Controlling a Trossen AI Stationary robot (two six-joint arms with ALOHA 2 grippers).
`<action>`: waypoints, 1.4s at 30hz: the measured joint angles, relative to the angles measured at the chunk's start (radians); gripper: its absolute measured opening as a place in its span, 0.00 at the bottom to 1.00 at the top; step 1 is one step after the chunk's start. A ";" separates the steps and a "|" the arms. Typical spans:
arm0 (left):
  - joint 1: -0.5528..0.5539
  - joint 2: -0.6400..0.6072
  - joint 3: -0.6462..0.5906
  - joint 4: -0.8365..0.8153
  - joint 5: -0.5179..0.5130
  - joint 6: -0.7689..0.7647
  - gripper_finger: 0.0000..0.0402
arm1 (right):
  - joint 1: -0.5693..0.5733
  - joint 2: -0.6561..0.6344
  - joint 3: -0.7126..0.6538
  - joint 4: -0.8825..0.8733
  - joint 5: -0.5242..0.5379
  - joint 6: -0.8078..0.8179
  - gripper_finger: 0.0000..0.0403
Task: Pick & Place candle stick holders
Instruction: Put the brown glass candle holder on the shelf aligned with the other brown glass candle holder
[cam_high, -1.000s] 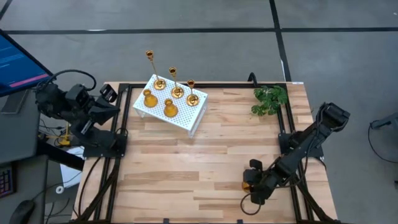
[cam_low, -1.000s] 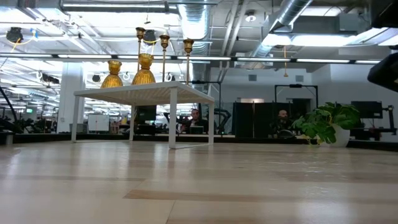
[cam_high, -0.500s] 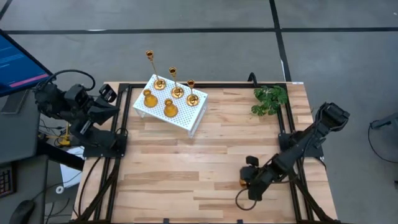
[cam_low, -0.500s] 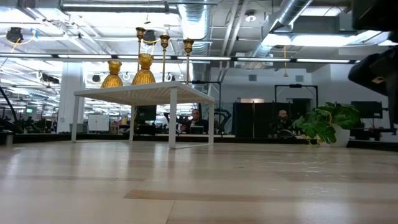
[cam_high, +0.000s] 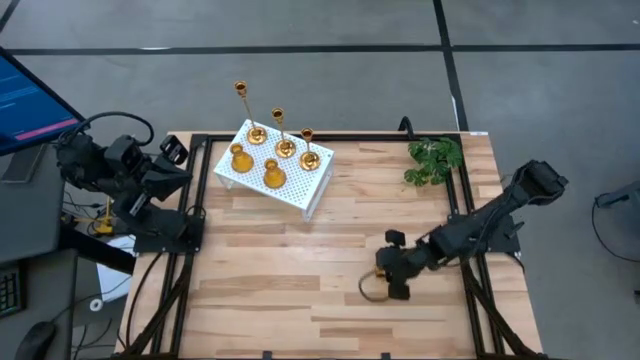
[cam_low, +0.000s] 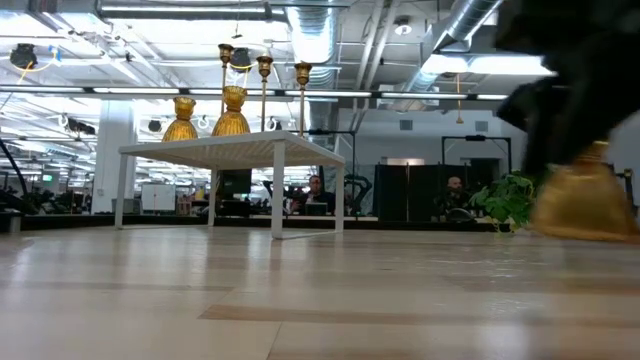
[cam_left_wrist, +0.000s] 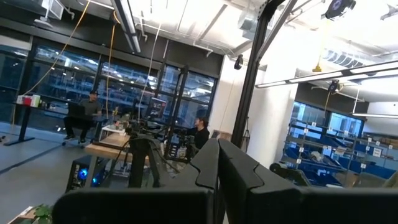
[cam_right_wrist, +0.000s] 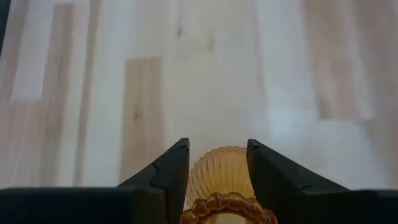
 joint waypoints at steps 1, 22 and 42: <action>0.000 0.000 0.000 0.000 0.000 0.000 0.02 | -0.026 -0.012 0.000 0.000 -0.012 -0.023 0.34; 0.000 0.000 0.000 -0.003 0.000 0.000 0.02 | -0.537 -0.039 0.261 -0.029 -0.255 -0.364 0.34; 0.000 0.000 0.000 -0.004 0.000 0.000 0.02 | -0.680 0.498 1.087 -0.359 -0.364 -0.685 0.34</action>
